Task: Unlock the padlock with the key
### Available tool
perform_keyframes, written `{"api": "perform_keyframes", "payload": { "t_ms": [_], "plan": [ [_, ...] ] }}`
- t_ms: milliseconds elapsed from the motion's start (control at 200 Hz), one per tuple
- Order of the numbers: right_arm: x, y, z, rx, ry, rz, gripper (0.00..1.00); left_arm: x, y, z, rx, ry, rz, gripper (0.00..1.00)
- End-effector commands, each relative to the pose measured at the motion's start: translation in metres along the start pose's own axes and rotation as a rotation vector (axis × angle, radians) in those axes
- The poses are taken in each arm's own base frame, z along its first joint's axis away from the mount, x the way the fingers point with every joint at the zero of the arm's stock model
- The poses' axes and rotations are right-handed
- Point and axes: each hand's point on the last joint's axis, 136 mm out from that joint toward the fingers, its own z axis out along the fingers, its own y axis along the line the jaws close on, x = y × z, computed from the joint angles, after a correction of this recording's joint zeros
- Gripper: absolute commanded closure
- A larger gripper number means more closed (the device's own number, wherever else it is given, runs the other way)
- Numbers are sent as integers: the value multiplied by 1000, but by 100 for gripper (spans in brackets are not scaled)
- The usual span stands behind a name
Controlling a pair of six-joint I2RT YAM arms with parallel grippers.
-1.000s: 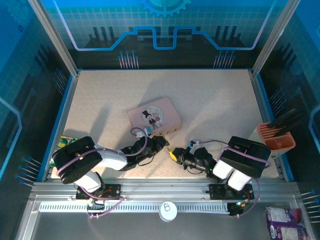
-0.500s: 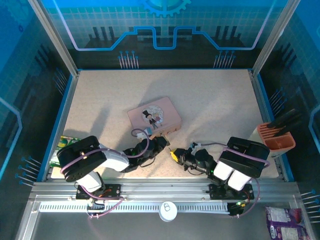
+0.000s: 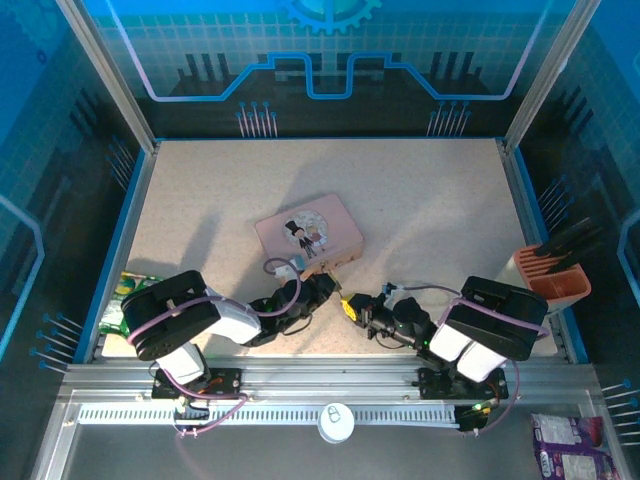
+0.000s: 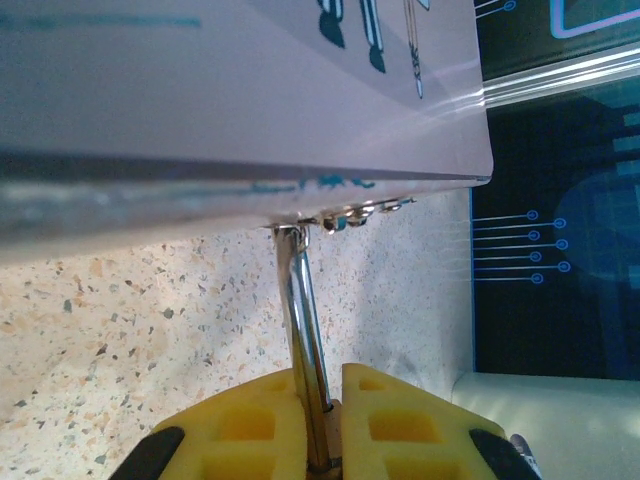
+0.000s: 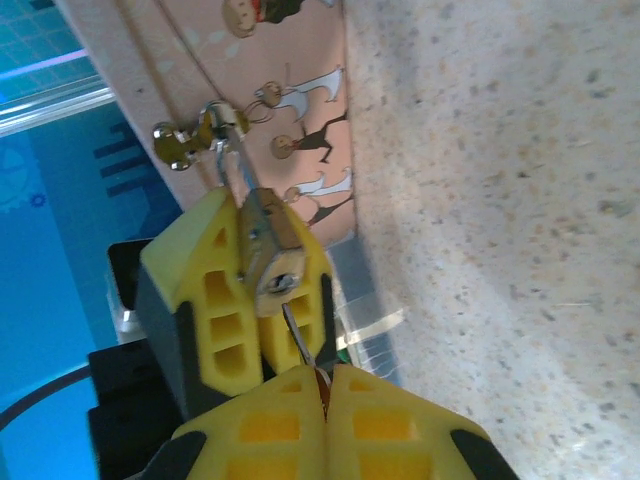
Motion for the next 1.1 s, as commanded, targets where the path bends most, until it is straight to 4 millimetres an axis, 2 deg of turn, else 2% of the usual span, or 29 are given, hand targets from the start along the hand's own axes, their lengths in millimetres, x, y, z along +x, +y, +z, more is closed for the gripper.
{"api": "perform_keyframes", "payload": {
  "t_ms": [0,145,495,1096],
  "plan": [
    [2,3,1,-17,-5,8,100,13,-44,-4,167,62,-104,93],
    [2,2,2,-12,-5,10,100,15,-49,-5,168,65,-91,93],
    [1,-7,4,18,-4,31,100,15,-49,-5,182,62,-111,93],
    [-2,2,1,-14,-20,36,100,21,-58,-6,202,83,-101,93]
  ]
}}
